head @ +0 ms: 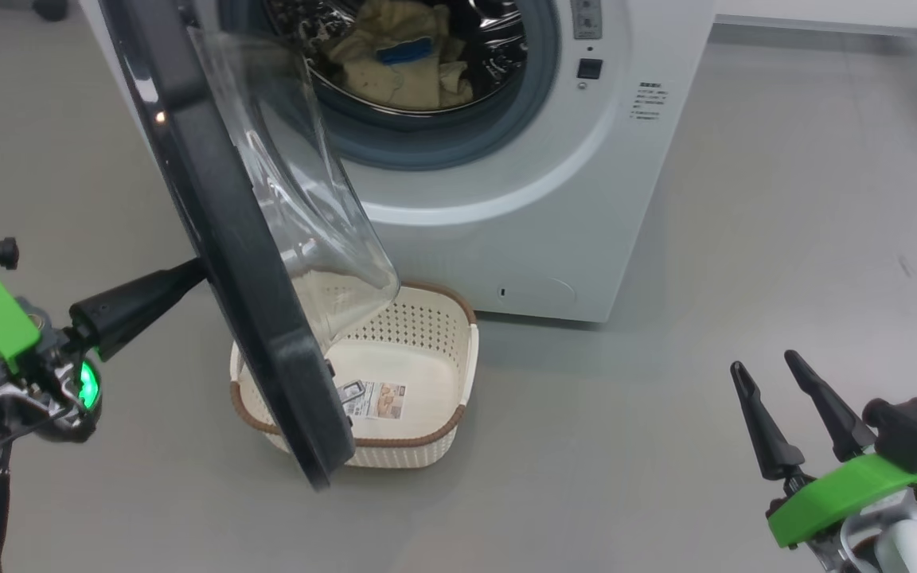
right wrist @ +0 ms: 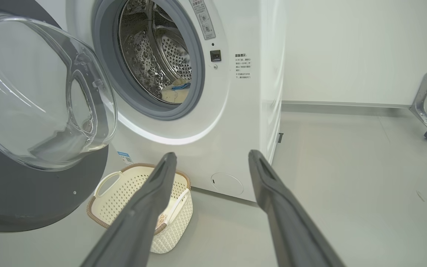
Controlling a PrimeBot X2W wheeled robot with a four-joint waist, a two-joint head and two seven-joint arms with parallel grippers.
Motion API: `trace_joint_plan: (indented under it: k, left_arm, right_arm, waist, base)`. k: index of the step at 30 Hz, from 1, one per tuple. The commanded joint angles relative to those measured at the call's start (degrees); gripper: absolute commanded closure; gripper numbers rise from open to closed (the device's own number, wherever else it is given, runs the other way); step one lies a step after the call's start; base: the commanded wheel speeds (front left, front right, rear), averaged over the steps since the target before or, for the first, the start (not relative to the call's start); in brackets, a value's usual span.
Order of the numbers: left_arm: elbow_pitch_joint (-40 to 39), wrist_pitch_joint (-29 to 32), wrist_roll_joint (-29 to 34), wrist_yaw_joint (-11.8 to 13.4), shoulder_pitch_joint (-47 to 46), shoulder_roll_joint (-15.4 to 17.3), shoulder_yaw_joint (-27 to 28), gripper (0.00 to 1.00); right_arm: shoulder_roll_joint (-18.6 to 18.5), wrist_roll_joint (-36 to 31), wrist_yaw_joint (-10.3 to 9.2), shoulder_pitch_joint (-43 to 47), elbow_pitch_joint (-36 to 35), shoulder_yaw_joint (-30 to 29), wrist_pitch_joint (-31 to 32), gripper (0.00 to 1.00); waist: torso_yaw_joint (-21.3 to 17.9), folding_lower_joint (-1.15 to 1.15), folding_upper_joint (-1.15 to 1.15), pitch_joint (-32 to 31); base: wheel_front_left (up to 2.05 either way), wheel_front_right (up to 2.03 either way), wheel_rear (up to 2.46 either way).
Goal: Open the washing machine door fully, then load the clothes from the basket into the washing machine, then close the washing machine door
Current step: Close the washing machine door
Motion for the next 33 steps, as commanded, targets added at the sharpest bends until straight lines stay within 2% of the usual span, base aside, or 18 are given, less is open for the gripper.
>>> trace_joint_plan:
  k: [1,9,18,33]
  left_arm:
    - [-2.67,-0.25,0.47,-0.24,-1.90,1.41,1.92,1.00]
    - [-1.97,-2.47,2.02,-1.99,-1.59,1.04,2.45,1.00]
    - [-0.20,-3.92,2.67,-3.69,-2.78,0.11,2.50,1.00]
    - [5.59,-7.58,5.20,-7.22,-8.04,-2.23,1.20,1.00]
  right_arm:
    - [-0.79,-0.59,0.57,-0.53,-1.64,0.59,-0.37,0.00]
    - [-0.61,-0.65,0.57,-0.58,-1.92,0.40,-0.37,0.00]
    - [-0.17,-0.75,0.57,-1.40,-2.14,0.43,-0.37,0.00]
    - [0.32,-0.91,0.57,-2.39,-2.34,0.25,-0.37,0.00]
  waist:
    - [-2.72,0.00,0.00,-0.52]
    - [-9.84,0.00,0.00,0.26]
    - [-15.42,0.00,0.00,1.76]
    - [-17.36,0.00,0.00,3.00]
  base:
    - [0.00,0.00,0.00]
    - [0.00,0.00,0.00]
    - [0.00,0.00,0.00]
    - [0.00,0.00,0.00]
